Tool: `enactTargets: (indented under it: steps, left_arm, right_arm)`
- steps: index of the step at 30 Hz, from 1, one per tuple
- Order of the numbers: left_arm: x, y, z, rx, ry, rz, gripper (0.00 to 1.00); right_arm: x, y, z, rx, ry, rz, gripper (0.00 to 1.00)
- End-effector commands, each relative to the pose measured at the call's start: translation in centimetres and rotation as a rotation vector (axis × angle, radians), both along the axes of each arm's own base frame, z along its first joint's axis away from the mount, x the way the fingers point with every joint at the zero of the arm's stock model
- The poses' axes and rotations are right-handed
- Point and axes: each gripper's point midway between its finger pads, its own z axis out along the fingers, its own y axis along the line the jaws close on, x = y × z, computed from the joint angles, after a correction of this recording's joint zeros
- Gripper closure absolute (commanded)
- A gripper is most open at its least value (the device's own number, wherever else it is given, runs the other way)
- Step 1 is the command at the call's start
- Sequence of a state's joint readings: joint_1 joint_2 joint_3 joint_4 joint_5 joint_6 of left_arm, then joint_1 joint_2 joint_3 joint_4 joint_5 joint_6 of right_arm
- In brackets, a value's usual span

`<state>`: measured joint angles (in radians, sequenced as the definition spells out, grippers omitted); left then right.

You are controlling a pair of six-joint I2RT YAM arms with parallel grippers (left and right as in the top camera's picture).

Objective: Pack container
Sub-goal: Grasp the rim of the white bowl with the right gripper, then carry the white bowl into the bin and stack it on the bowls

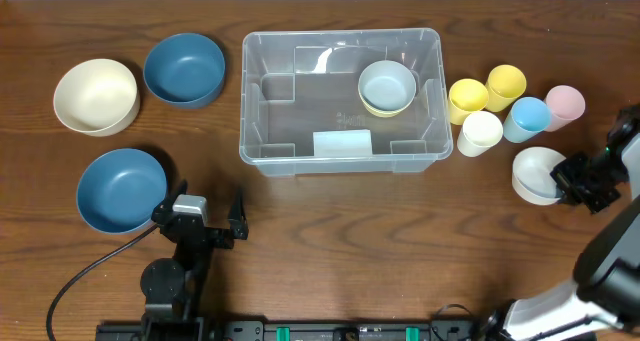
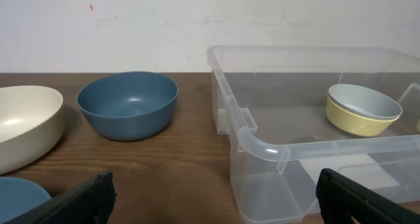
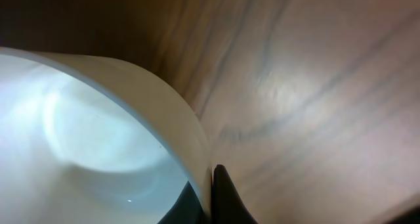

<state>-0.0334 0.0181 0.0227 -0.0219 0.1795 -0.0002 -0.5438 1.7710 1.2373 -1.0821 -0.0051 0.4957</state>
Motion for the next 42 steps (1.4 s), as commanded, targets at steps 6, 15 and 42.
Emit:
enactTargets:
  steps: [6,15,42]
  left_arm:
    - [-0.1,-0.1,-1.7,0.005,0.052,-0.007,0.02]
    - [-0.1,-0.1,-1.7,0.005,0.052,-0.007,0.02]
    - [-0.1,-0.1,-1.7,0.005,0.052,-0.007,0.02]
  right_arm:
    - [1.5,5.1,11.7,-0.056,-0.401,0.214,0.99]
    - [4.7,16.4,20.5,-0.050,-0.813,0.632,0.99]
    - [20.1,27.0,11.2,-0.294,-0.769,0.898,0.99]
